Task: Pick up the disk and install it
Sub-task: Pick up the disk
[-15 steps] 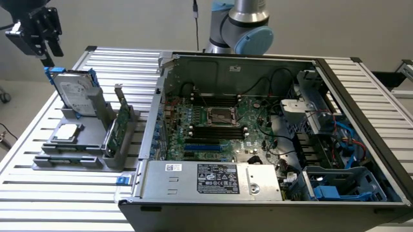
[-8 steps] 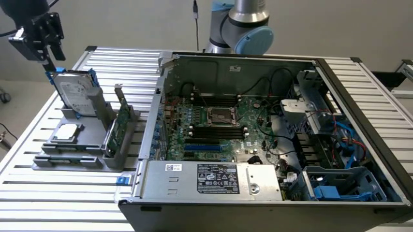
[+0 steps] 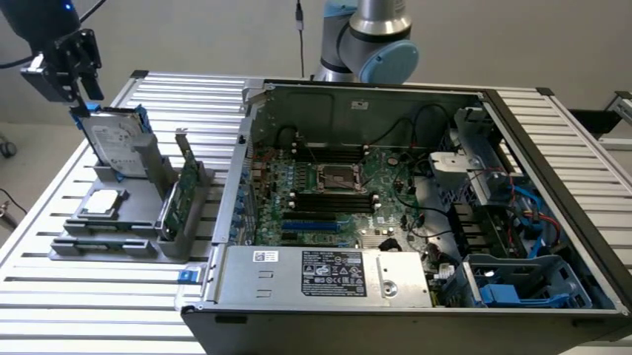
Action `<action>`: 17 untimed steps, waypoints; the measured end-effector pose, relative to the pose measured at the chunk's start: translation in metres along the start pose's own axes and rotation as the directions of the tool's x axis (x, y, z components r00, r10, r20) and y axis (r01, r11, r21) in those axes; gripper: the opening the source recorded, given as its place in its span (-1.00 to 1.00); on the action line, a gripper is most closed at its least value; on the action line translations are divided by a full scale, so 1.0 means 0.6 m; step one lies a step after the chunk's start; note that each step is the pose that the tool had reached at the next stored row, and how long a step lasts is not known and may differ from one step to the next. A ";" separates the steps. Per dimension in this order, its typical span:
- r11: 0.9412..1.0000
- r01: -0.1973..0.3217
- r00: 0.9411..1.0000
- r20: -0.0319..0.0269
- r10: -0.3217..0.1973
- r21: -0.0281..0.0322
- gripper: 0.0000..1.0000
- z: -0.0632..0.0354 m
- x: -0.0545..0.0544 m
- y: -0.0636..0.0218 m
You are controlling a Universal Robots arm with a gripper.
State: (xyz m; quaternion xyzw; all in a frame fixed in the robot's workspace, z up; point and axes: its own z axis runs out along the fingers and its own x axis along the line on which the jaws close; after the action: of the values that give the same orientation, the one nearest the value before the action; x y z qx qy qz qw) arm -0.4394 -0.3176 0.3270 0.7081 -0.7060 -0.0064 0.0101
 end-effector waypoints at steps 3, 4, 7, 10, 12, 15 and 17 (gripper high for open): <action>1.000 0.001 1.000 0.000 -0.001 0.000 0.08 0.009 0.000 0.000; 1.000 0.001 1.000 0.000 -0.001 0.000 0.08 0.012 0.000 0.000; 1.000 0.002 1.000 0.000 -0.002 0.000 0.08 0.021 0.000 0.000; 1.000 0.002 1.000 0.000 -0.002 0.000 0.08 0.030 0.000 0.000; 1.000 0.003 1.000 0.000 -0.003 0.000 0.08 0.036 0.000 0.000; 1.000 0.003 1.000 0.000 -0.003 0.000 0.08 0.045 0.000 0.002; 1.000 0.004 1.000 0.000 -0.004 -0.001 0.08 0.051 0.000 0.003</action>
State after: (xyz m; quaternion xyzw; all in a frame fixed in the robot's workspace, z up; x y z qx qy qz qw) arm -0.4420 -0.3177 0.2963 0.7094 -0.7047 -0.0067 0.0104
